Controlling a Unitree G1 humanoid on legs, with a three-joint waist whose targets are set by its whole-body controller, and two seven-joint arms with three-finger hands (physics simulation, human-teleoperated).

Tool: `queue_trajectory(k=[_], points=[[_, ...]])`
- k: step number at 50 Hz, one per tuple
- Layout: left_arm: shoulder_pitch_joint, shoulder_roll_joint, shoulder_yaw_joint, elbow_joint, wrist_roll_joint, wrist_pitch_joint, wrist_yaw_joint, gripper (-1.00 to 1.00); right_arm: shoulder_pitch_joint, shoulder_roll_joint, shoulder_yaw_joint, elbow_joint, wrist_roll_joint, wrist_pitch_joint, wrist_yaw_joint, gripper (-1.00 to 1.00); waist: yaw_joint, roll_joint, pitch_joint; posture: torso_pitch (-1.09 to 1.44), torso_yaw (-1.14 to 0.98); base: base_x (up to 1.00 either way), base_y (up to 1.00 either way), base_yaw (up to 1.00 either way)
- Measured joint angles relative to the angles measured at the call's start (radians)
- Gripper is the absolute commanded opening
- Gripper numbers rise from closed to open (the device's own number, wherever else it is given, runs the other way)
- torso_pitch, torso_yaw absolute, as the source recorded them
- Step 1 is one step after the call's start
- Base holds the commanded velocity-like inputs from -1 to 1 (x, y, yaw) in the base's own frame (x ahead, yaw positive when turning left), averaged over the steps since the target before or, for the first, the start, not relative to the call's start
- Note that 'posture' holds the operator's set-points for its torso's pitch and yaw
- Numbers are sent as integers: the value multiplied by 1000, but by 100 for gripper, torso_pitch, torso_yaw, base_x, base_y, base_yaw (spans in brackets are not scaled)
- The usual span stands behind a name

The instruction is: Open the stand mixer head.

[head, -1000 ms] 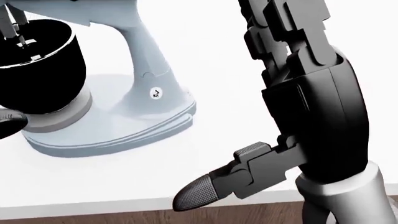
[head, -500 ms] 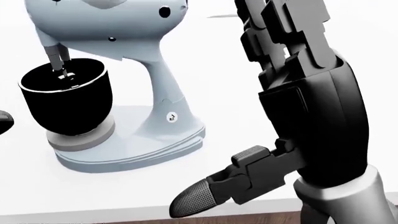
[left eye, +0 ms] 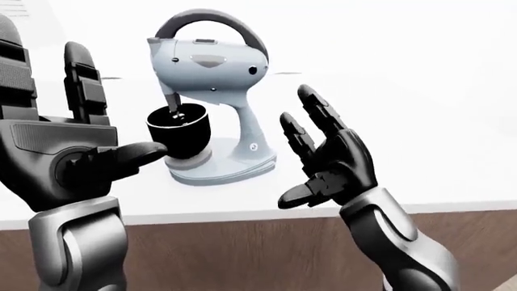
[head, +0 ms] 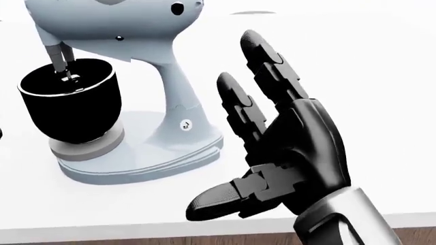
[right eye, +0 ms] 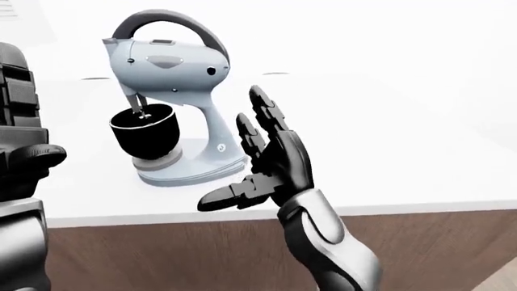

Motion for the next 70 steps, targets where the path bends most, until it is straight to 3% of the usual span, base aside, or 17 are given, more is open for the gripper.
queue_trajectory(k=[10, 15, 20, 47, 70], points=[[7, -1, 3, -5, 1, -1, 1, 100, 39, 37, 28, 4, 114, -15, -78, 100, 0, 0, -8, -31, 0, 0, 0, 0], [8, -1, 4, -4, -1, -2, 0, 100, 46, 49, 68, 28, 118, -38, -93, 100, 0, 0, -9, -31, 0, 0, 0, 0], [11, 2, 11, -3, -7, -1, 3, 100, 58, 60, 73, 39, 130, -55, -98, 100, 1, 0, -10, -31, 0, 0, 0, 0], [12, 8, 17, -7, -12, -2, 6, 100, 156, 58, 102, 96, 33, -106, -12, 100, 2, 1, -10, -31, 0, 0, 0, 0], [12, 9, 17, -12, -18, 3, 11, 100, 158, 72, 119, 144, -5, -120, 26, 100, 2, 3, -10, -31, 0, 0, 0, 0]])
